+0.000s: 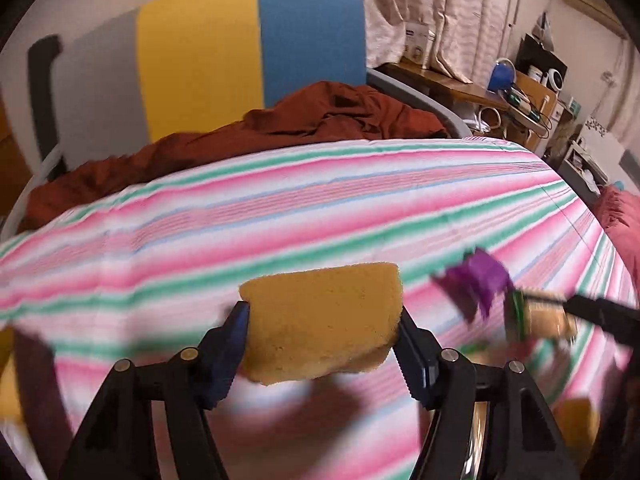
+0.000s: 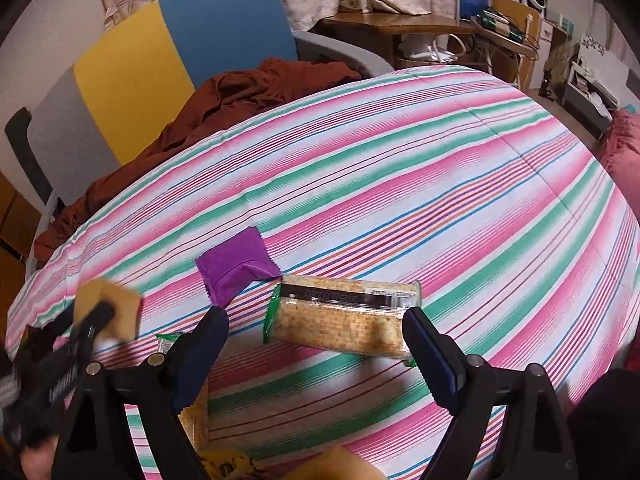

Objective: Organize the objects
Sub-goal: 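Lift the sponge with left tool while right tool grasps a purple packet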

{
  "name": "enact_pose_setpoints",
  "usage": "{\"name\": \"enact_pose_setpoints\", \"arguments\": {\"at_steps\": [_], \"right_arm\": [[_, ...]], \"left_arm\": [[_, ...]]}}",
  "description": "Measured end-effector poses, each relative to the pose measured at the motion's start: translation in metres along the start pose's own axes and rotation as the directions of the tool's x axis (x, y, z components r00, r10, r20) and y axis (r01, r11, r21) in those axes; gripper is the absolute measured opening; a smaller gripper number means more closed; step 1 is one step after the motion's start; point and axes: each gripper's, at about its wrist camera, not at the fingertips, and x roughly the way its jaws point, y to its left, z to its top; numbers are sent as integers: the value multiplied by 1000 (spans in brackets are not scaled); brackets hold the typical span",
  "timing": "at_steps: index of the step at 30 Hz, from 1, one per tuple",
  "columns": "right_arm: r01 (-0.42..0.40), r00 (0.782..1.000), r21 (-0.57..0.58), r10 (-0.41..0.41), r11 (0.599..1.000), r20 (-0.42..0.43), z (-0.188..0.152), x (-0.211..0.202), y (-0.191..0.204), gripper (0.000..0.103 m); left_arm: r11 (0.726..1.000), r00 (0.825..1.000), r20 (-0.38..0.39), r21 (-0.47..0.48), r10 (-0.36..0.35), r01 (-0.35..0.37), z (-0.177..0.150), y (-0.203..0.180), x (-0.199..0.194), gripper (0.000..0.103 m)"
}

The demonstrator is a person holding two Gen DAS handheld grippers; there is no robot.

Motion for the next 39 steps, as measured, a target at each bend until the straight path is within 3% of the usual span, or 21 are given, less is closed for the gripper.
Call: {"name": "enact_pose_setpoints", "arguments": {"at_steps": [5, 12, 21, 27, 31, 35, 36, 39], "right_arm": [[-16, 1000, -24, 16, 1000, 6, 0, 0, 5, 90], [-57, 998, -13, 57, 998, -7, 0, 2, 7, 90], [-77, 997, -45, 77, 996, 9, -2, 0, 15, 90], [-22, 999, -135, 25, 991, 26, -3, 5, 34, 90], [-29, 999, -171, 33, 985, 22, -2, 10, 46, 90], [-114, 993, -147, 115, 982, -6, 2, 15, 53, 89], [-175, 985, -117, 172, 978, -31, 6, 19, 53, 87], [-248, 966, -42, 244, 968, -86, 13, 34, 52, 87]], "left_arm": [[999, 999, 0, 2, 33, -33, -48, 8, -33, 69], [1000, 999, 34, 10, 18, -19, -93, 3, -61, 69], [999, 997, 76, 34, 19, -22, -104, 0, -64, 69], [999, 996, 91, 30, 9, -12, -106, 3, -63, 69], [1000, 995, 99, 18, 2, -4, -108, 5, -62, 69], [1000, 995, 103, 12, -3, 1, -108, 5, -62, 69], [1000, 995, 104, 13, -2, 1, -108, 5, -62, 69], [1000, 995, 104, 7, -5, 5, -108, 5, -62, 69]]}}
